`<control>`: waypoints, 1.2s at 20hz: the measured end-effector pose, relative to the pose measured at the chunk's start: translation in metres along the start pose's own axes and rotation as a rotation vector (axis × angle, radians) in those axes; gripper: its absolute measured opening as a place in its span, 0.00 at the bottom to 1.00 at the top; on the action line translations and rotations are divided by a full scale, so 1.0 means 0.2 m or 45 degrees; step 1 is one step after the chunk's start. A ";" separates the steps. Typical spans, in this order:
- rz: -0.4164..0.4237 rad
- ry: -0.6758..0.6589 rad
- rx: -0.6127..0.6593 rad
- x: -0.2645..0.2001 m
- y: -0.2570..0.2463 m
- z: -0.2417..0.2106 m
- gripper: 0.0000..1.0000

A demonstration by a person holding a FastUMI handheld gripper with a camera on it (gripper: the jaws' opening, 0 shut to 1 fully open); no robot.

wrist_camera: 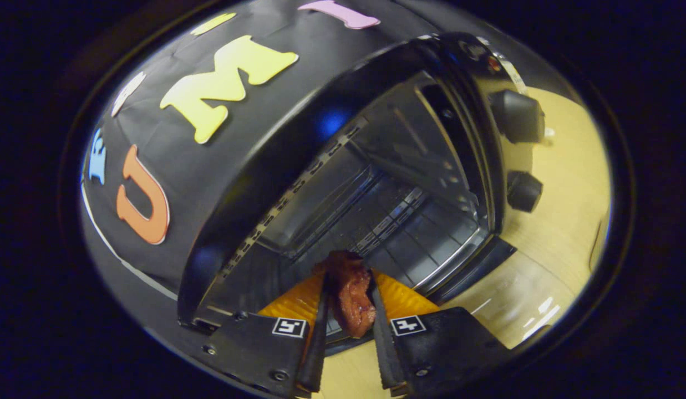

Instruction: Open the toaster oven, put the food inside, and close the toaster oven door.

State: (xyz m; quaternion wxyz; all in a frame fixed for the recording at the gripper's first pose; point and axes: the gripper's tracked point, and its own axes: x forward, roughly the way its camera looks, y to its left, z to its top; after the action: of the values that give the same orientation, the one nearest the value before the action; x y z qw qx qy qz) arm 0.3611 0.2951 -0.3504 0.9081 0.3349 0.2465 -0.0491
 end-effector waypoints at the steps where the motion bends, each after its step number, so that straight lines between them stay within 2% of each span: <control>1: -0.028 -0.002 -0.093 0.00 -0.02 0.01 0.47; 2: -0.051 -0.007 -0.177 0.00 -0.01 0.01 0.52; 3: -0.066 -0.019 -0.258 -0.01 0.00 0.02 0.70; 5: -0.088 -0.050 -0.375 -0.06 0.00 0.05 0.91; 11: -0.061 -0.054 -0.527 -0.22 0.01 0.04 0.94; 17: -0.010 -0.010 -0.681 -0.54 -0.03 -0.02 0.94; 22: -0.007 0.006 -0.833 -0.85 -0.19 -0.03 0.94; 24: -0.021 0.026 -0.841 -0.94 -0.29 -0.05 0.94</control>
State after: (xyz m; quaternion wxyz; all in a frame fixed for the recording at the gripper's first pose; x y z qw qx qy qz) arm 0.1791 0.2428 -0.3002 0.9647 0.0207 0.2609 0.0297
